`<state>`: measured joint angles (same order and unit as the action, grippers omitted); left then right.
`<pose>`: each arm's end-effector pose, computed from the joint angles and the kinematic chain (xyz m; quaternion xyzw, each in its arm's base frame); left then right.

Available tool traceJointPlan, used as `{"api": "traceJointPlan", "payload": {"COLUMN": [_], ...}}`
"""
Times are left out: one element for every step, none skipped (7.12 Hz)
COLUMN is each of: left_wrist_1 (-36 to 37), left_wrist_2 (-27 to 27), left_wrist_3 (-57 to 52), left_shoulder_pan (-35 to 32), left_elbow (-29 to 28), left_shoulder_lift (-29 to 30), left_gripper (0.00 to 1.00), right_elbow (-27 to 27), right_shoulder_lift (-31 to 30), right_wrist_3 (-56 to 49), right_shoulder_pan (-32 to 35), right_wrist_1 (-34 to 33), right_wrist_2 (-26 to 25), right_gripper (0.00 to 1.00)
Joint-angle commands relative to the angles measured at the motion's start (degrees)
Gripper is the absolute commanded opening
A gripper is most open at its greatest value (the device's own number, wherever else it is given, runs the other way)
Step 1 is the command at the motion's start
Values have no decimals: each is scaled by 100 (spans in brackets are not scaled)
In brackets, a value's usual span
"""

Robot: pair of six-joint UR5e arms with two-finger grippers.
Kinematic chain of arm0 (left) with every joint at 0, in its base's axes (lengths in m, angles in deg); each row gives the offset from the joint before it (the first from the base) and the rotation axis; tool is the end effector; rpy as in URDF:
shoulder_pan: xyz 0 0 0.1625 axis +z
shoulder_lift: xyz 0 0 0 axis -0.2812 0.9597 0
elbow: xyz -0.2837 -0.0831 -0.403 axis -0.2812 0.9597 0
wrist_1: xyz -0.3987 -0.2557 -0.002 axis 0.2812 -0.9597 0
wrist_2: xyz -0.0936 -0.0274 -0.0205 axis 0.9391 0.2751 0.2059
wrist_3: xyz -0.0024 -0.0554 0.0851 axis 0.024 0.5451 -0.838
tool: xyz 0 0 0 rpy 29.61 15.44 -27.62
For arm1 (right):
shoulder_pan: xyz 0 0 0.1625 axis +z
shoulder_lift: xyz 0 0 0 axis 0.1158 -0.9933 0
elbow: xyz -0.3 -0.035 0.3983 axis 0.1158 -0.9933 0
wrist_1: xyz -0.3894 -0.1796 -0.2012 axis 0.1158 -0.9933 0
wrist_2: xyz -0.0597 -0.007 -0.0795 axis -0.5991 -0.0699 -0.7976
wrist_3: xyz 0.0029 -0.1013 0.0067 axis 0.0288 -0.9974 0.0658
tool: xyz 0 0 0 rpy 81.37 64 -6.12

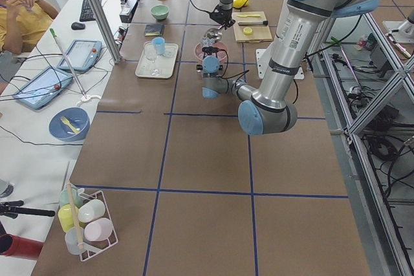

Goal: Put ice in cup with scoop
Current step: 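Lift the ice-filled scoop out and carry it toward the blue cup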

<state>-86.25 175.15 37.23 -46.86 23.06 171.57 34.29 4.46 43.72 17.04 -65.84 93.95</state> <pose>0.6153 -0.4654 0.3936 0.5182 0.4728 0.4891 0.5183 -0.5555 -0.3697 0.1707 0.1097 -0.2121 -0.4276 0.8718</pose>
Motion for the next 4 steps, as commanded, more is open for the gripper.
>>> {"api": "traceJointPlan", "payload": {"left_wrist_1": [0, 0, 0, 0], "left_wrist_2": [-13, -4, -4, -4], "left_wrist_3": [0, 0, 0, 0], "left_shoulder_pan": [4, 4, 4, -5], "left_elbow": [0, 0, 0, 0], "left_shoulder_lift": [12, 12, 12, 12], "left_gripper": [100, 100, 100, 100], "right_elbow": [184, 210, 202, 158], "right_shoulder_lift": [-23, -23, -32, -41], "right_wrist_3": [285, 277, 233, 181], "right_shoulder_pan": [275, 520, 836, 1100], "right_wrist_1": [18, 35, 35, 9], "right_wrist_2": [85, 277, 575, 752], "right_gripper": [0, 0, 0, 0]}}
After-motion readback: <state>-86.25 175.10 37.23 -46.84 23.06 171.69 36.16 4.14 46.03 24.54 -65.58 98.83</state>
